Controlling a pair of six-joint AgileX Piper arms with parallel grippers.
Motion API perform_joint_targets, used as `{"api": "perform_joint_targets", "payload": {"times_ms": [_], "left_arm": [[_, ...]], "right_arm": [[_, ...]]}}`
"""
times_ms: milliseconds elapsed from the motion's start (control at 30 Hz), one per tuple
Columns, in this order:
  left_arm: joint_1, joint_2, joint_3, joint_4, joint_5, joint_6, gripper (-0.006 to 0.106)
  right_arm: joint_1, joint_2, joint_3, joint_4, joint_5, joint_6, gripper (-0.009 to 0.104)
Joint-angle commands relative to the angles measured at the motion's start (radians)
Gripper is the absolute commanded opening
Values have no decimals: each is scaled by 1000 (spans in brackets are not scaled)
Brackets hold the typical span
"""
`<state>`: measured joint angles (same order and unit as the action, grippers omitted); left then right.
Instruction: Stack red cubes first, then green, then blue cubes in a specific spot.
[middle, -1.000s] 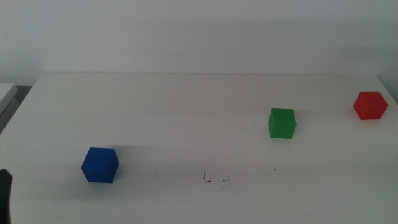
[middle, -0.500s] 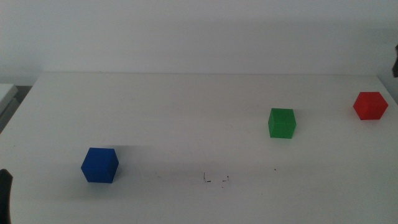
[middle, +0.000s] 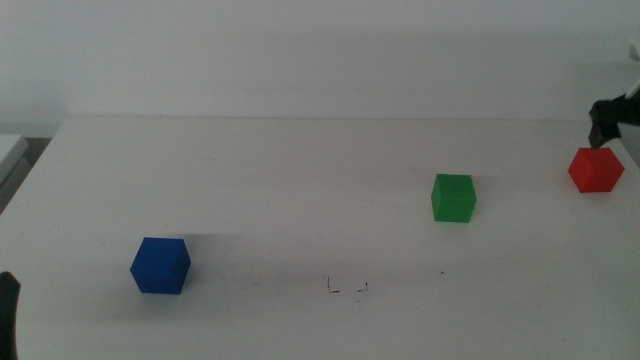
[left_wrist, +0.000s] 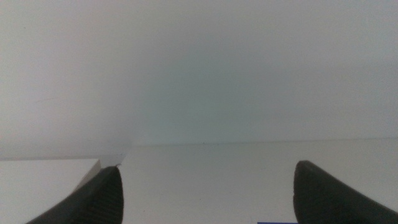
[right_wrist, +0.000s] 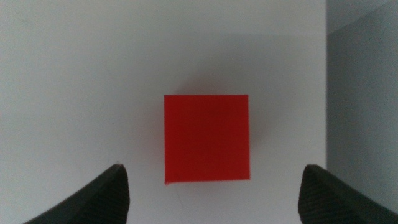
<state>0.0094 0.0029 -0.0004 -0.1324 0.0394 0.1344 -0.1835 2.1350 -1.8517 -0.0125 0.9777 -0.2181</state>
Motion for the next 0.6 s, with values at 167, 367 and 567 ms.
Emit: {"api": "perform_joint_targets", "payload": {"times_ms": [167,367,567], "left_arm": [[0,-3,0,3,-13,-8,94],[0,-3,0,3,-13,-8,94],[0,-3,0,3,-13,-8,94]], "right_arm": [[-7,65,-13,-7,-62,-6,93],[-7,106,-13,-2,-109,0,93],[-7,144,-13,-6,-120,12,88]]}}
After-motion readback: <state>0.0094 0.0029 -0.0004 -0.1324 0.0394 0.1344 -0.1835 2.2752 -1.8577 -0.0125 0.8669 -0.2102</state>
